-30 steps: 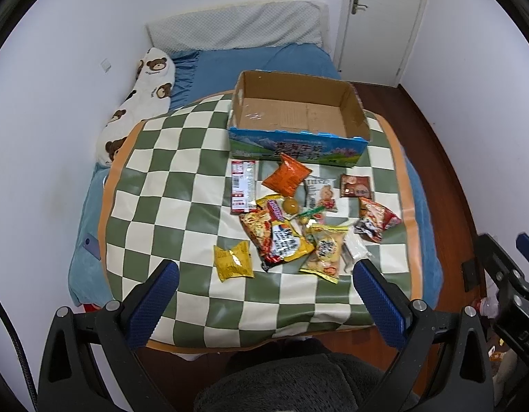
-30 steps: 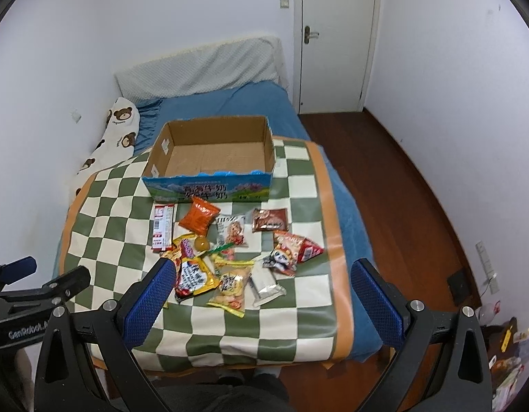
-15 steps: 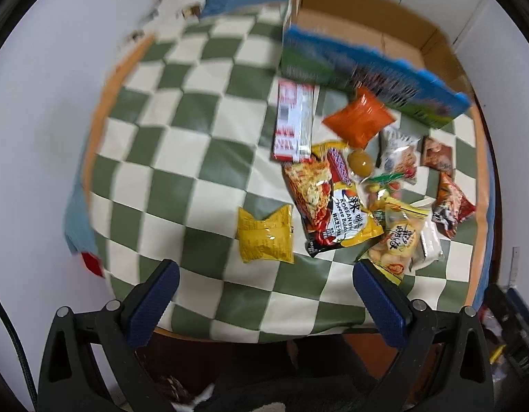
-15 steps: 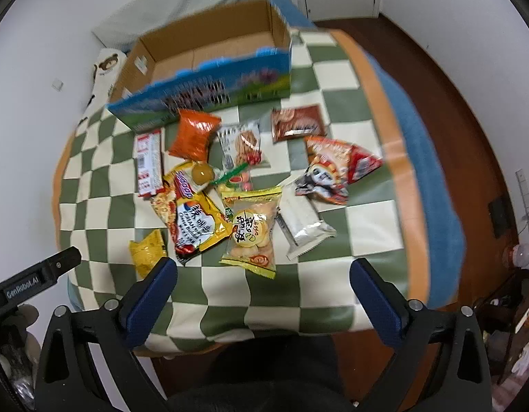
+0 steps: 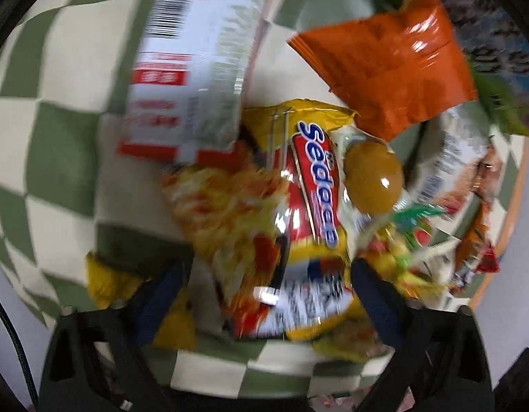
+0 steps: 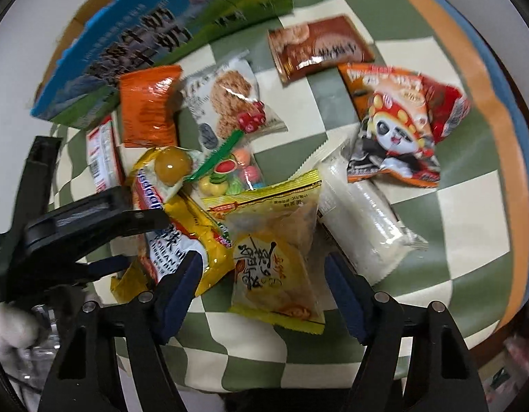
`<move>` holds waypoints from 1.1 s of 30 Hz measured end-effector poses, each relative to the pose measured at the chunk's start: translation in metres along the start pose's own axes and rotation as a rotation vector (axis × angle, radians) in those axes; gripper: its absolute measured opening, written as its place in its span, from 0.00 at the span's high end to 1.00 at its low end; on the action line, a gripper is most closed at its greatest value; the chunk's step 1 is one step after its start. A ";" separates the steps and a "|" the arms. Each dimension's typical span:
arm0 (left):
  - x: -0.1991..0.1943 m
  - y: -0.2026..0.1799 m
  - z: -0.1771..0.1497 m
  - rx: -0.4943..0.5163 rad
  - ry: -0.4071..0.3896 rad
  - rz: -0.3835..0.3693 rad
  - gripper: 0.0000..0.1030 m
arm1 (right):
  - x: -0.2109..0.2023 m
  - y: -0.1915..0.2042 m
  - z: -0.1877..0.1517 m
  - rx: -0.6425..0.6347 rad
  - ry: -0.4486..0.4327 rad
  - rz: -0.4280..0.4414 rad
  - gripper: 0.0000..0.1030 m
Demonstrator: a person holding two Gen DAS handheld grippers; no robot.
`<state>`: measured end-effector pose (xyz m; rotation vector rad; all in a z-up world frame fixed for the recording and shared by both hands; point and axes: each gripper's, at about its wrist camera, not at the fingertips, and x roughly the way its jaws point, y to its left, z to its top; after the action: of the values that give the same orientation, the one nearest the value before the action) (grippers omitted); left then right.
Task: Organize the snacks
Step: 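Grasp the Sedaap noodle pack with left tool while right tool grasps the yellow cracker bag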
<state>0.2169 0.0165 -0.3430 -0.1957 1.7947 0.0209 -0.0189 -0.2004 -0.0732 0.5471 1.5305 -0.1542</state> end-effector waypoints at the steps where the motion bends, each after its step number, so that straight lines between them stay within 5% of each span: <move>1: 0.002 -0.002 0.000 0.015 -0.010 0.001 0.19 | 0.006 0.001 0.001 0.002 0.015 0.006 0.26; 4: -0.002 -0.008 -0.008 0.097 -0.069 0.034 0.20 | 0.021 0.002 0.001 0.016 0.051 0.000 0.26; 12: -0.016 -0.007 -0.053 0.395 -0.160 0.216 0.25 | 0.053 0.010 -0.002 -0.032 0.108 -0.010 0.53; 17: -0.011 0.004 -0.034 0.335 -0.102 0.133 0.20 | 0.060 0.020 -0.004 -0.069 0.164 -0.035 0.51; 21: 0.001 0.013 -0.012 0.255 -0.070 0.073 0.15 | 0.058 0.029 -0.007 -0.070 0.157 -0.043 0.36; 27: -0.007 0.014 -0.023 0.256 -0.147 0.082 0.23 | 0.069 0.041 -0.013 -0.074 0.193 -0.103 0.36; 33: -0.017 0.014 -0.062 0.280 -0.206 0.121 0.23 | 0.070 0.056 -0.024 -0.112 0.140 -0.163 0.54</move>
<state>0.1590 0.0252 -0.3132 0.1125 1.5813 -0.1200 -0.0128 -0.1245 -0.1263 0.3493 1.7097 -0.1570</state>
